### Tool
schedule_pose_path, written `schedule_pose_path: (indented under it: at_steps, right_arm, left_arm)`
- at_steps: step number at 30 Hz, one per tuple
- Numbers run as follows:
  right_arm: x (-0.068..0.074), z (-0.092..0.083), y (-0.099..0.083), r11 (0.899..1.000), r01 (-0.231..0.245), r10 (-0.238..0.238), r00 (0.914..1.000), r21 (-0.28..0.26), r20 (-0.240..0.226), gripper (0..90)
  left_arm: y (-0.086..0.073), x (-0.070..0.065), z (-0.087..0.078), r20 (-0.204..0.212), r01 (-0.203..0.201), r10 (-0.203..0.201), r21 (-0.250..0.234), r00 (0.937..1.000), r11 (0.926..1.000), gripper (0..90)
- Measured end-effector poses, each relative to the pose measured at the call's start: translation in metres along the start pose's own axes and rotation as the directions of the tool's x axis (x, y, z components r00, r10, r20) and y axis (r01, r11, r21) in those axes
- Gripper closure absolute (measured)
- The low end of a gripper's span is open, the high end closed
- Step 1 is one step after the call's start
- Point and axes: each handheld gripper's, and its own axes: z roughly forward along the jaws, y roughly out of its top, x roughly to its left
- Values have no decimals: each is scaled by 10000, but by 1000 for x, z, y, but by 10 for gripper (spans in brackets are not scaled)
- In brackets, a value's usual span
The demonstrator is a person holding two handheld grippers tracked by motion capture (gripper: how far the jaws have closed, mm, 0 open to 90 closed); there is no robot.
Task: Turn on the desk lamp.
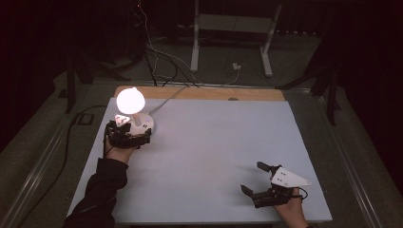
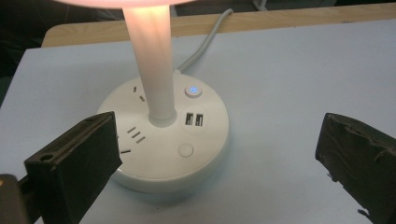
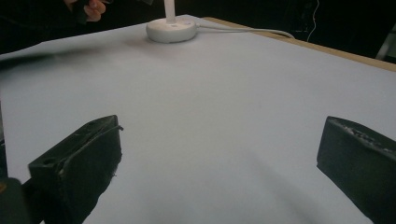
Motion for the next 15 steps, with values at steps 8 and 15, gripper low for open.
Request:
schedule_pose_path:
  at_steps: [8,15]
  right_arm:
    - [0,0,0,10000,28,-28,10000,-4,0,0]
    - [-1,0,1,10000,0,0,10000,-45,7,0]
  left_arm:
    - [6,-7,-10,578,-255,249,97,9980,9996,3]
    - [7,-12,-21,1511,-168,161,35,9884,9999,3]
